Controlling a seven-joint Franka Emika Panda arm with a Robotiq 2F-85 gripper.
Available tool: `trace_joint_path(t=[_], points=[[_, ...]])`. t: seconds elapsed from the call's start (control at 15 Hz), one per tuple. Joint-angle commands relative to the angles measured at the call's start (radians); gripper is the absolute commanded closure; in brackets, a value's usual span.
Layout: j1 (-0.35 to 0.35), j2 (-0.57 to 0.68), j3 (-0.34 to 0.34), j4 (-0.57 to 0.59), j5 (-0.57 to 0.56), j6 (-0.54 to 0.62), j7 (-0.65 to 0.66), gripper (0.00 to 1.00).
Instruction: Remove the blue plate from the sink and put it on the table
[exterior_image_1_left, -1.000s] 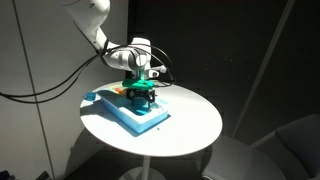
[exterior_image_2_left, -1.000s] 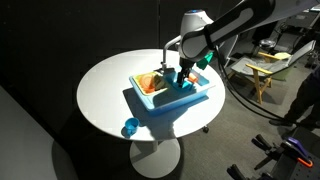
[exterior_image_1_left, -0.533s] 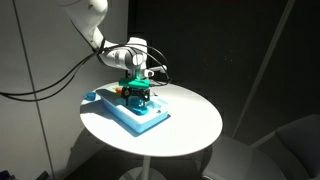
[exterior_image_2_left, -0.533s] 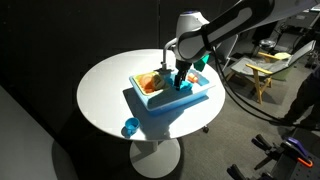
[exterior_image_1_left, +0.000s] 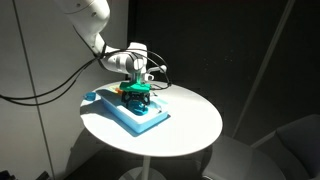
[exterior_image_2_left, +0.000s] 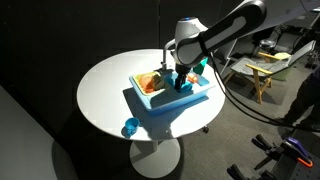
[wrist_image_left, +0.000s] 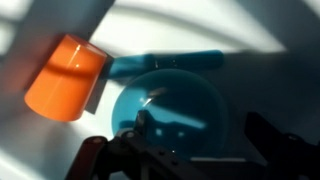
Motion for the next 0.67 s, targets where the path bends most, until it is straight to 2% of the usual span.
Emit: trace_joint_path(t=[0.0, 0.6], points=[[0.030, 0.032, -0.043, 0.053, -0.074, -0.008, 0.022, 0.00], [0.083, 0.016, -0.101, 0.049, -0.227, 0.035, 0.071, 0.00]])
